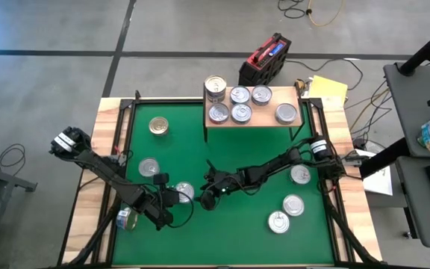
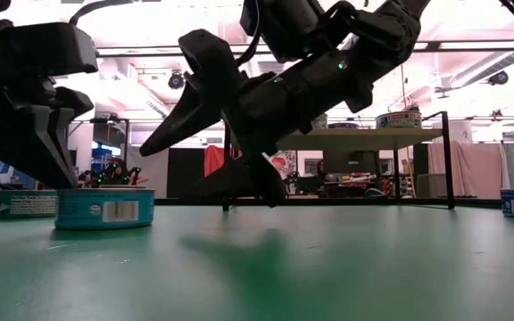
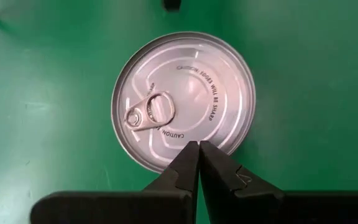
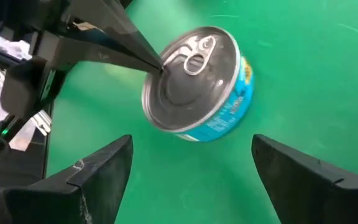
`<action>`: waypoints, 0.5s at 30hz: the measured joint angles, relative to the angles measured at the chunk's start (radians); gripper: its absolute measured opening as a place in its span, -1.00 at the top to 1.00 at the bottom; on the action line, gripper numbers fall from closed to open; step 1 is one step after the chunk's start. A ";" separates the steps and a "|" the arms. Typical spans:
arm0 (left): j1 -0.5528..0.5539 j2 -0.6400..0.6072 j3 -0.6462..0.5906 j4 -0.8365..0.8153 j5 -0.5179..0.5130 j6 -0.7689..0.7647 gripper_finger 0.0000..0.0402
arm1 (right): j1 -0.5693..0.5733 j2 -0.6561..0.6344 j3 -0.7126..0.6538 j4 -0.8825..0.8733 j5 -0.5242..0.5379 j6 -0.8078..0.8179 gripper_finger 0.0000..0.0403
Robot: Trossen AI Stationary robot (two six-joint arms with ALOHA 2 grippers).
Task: Stack canned seafood by type on shelf
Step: Put the yellow/blue tuna can on the shelf
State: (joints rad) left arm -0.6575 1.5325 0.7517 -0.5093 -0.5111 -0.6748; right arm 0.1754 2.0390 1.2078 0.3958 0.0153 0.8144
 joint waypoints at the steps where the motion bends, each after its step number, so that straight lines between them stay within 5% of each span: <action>1: 0.000 0.006 -0.002 0.015 -0.003 0.001 1.00 | -0.003 0.001 0.001 -0.002 -0.005 -0.001 -0.60; 15: 0.000 0.019 -0.016 0.148 -0.003 0.028 1.00 | -0.012 -0.002 0.001 0.003 -0.028 -0.016 -0.60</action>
State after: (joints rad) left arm -0.6575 1.5517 0.7354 -0.3616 -0.5144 -0.6472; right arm 0.1631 2.0369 1.2091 0.3983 -0.0131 0.7986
